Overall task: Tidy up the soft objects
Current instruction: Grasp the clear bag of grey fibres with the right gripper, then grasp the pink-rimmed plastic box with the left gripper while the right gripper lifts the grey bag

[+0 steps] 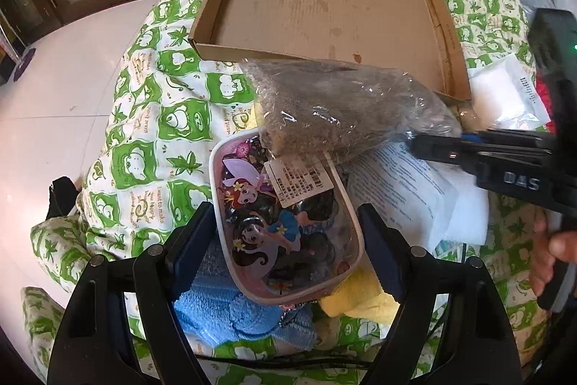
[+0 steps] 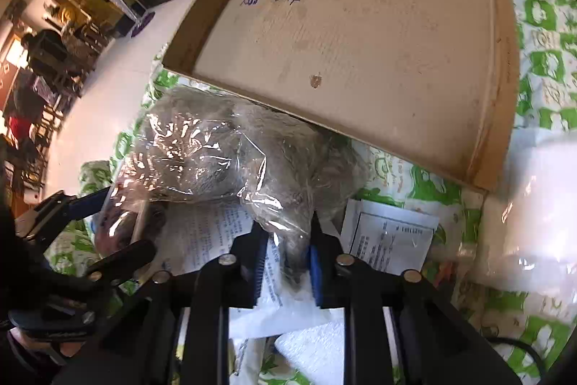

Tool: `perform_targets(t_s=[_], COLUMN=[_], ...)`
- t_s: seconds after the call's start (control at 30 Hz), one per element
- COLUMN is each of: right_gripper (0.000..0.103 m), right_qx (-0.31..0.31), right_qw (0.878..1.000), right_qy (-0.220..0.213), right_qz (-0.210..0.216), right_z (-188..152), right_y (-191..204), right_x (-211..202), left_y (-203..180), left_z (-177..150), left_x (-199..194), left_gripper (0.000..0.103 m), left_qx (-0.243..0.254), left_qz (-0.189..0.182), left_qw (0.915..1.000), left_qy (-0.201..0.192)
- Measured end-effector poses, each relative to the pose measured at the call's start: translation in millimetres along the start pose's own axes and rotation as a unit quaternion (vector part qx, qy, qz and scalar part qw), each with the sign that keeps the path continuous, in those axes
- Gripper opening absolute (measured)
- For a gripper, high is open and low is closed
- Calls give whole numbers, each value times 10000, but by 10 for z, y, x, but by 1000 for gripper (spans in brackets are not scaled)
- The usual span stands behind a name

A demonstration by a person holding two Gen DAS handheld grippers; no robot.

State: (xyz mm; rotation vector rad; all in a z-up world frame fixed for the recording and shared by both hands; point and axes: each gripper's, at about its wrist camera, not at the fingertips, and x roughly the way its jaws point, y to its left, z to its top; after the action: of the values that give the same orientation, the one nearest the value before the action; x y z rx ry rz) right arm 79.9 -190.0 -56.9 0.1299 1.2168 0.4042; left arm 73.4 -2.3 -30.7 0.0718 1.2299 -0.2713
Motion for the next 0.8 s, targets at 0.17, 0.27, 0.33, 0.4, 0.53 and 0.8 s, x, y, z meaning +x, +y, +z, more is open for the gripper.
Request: perform_targets(t_s=[0.17,0.27,0.33,0.4,0.53,0.8], right_gripper=[12,11,11,14,32,76], right_qx=[262,419,457,378,113,-213], right_qw=[9989,9980,9980,9992,9998,9995], right_qy=[-348,-458,-429,-136,135,34], right_qz=[-145,-127,-114,45,-83,-233], right_z=[-77,-116,-154,-158,-201,92], right_y=[-165,-261,-304,-284,-141,16], right_x=[-196,-274,-286,-218,-169,-195], left_y=[10,-12,-34,-28,49,191], left_z=[25,3,-8,-25,-65,-71], left_x=[30,-9,-59,-97,-142,-138], left_gripper=[80,79,78,78,79,79], left_qx=[-39,41,101,111,-18,-369], left_qz=[1,36,49,4,-160,-460], left_qw=[10000,9997,9993,9992,9994,9979], left_qy=[-83,-235,-349,-378,-291,-261])
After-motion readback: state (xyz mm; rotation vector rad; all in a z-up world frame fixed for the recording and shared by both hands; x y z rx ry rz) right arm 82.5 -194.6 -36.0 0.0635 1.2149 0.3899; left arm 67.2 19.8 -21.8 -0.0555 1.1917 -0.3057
